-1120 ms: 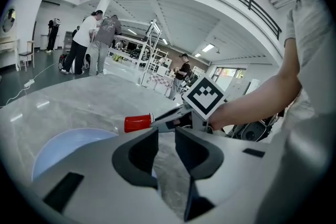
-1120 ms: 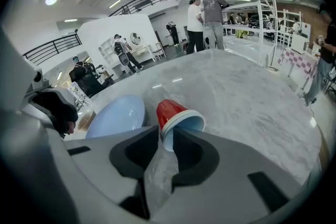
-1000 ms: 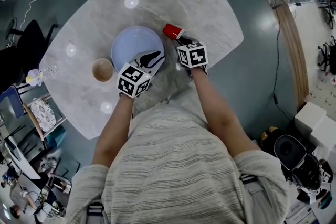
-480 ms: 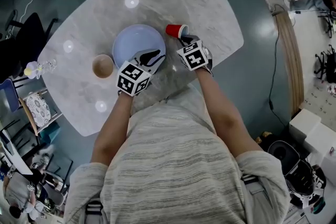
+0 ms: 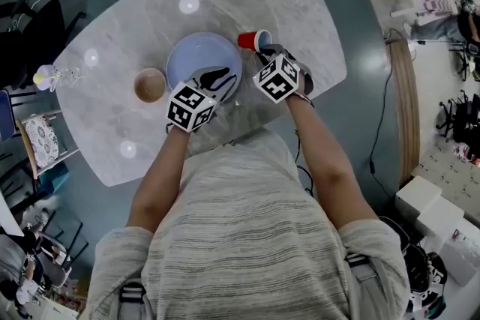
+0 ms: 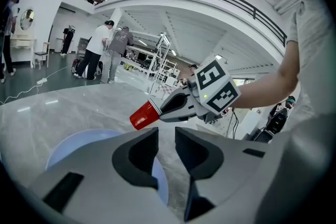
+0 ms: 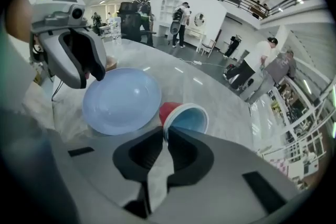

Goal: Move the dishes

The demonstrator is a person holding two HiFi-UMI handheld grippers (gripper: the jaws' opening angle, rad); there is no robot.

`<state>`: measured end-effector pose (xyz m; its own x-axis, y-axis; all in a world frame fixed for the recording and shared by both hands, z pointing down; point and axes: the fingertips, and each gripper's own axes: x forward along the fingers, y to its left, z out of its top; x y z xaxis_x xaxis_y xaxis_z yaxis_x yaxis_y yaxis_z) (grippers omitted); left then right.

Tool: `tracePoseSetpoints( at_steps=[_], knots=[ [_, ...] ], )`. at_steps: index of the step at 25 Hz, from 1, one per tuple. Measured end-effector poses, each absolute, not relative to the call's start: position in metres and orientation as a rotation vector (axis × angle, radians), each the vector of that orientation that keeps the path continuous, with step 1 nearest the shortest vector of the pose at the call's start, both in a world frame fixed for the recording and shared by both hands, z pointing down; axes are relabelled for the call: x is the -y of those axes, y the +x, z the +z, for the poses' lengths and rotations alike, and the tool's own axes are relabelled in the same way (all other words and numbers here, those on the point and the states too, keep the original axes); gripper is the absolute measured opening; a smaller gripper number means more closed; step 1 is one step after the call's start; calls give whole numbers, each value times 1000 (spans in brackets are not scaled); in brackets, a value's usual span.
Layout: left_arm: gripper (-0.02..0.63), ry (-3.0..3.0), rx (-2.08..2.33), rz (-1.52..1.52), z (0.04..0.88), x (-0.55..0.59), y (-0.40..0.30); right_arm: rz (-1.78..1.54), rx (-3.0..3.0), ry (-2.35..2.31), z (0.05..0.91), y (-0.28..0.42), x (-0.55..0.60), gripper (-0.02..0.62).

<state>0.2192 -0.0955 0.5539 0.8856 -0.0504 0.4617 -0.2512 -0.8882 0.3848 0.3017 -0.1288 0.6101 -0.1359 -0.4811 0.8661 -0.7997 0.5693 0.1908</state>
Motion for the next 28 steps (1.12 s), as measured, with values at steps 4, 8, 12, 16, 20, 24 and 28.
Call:
tracePoseSetpoints(
  at_steps=[4,8,12,16,20,24,28],
  knots=[
    [101,2604,268,588,550,98,206,242,1768,912,601,282,133,46],
    [101,2589,326,556,548,100,185,87,1744,749,598,252,141,46],
    [101,2563,403,529,550,105,157,-69,1701,578,603,220,151,46],
    [101,2538,479,507,551,110,131,-190,1647,455,612,197,161,46],
    [101,2515,538,483,552,114,109,-266,1618,373,617,175,168,46],
    [101,2492,583,467,556,113,90,-351,1603,284,621,147,168,46],
    [101,2466,617,459,563,111,73,-440,1581,192,626,121,160,46]
  ],
)
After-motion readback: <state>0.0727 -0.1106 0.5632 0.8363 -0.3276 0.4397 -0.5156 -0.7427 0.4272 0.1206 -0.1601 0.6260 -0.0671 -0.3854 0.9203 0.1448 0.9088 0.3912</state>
